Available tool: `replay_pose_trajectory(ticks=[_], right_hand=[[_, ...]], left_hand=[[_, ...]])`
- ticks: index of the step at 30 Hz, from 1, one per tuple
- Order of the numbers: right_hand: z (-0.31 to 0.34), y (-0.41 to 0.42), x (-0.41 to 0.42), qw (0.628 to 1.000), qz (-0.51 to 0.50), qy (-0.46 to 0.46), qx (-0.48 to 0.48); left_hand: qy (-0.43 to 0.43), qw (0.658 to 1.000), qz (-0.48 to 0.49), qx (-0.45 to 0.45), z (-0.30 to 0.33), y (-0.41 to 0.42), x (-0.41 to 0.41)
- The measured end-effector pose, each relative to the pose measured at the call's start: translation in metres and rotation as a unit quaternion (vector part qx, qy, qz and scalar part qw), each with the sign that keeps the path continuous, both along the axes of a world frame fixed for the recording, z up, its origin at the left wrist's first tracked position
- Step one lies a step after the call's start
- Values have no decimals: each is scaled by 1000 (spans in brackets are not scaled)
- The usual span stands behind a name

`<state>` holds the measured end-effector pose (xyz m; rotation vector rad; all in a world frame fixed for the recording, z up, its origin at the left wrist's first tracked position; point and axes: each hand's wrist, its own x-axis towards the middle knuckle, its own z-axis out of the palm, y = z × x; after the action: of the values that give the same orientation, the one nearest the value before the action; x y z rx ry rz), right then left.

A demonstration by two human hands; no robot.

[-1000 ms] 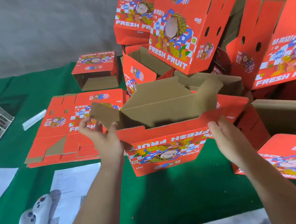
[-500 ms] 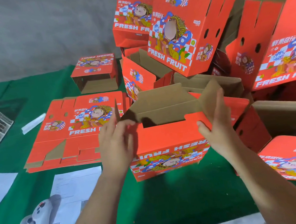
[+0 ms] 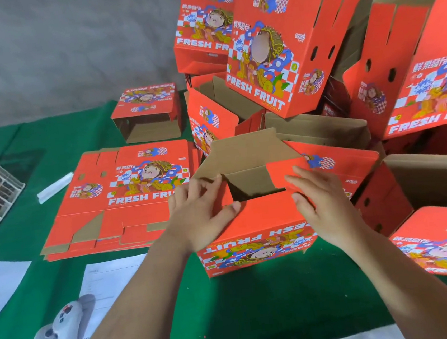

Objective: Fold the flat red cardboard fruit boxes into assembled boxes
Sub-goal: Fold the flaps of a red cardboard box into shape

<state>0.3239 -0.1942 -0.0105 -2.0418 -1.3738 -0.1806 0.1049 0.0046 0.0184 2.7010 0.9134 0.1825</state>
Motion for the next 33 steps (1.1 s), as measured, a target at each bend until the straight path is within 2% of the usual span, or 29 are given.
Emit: replay_pose_trajectory(ticks=[3, 6, 8, 9, 11, 14, 17, 21, 24, 27, 29, 31, 33], right_hand=[[-2, 1, 0, 998, -25, 21, -50], [14, 11, 3, 999, -22, 9, -31], [23, 26, 6, 999, -48, -23, -10], [24, 35, 10, 997, -77, 2, 7], [32, 49, 15, 979, -140, 145, 13], [36, 56, 24, 939, -159, 303, -18], [38, 53, 23, 906, -143, 392, 70], [24, 43, 23, 946, -129, 294, -36], [13, 34, 21, 970, -71, 208, -105], [8, 35, 20, 969, -58, 171, -170], [6, 35, 11, 966, -110, 125, -199], [1, 31, 5, 962, -134, 95, -216], [1, 29, 8, 959, -114, 132, -223]], left_hand=[[19, 998, 27, 50, -1, 0, 10], [-94, 993, 65, 21, -5, -5, 10], [-138, 987, 76, 9, -8, -6, 9], [-154, 985, 73, 8, -9, -6, 9], [-193, 979, 59, -3, -10, -5, 9], [-249, 964, 50, -81, -15, -5, 3], [-295, 944, 87, -121, -18, -7, 2], [-213, 970, 96, -66, -22, -13, 6], [-152, 972, 166, -73, -12, -21, 6], [-41, 972, 210, -101, -6, -27, 15], [-36, 957, 221, -186, -3, -23, 20], [-59, 950, 216, -218, -2, -21, 20], [-125, 934, 213, -258, -5, -21, 14]])
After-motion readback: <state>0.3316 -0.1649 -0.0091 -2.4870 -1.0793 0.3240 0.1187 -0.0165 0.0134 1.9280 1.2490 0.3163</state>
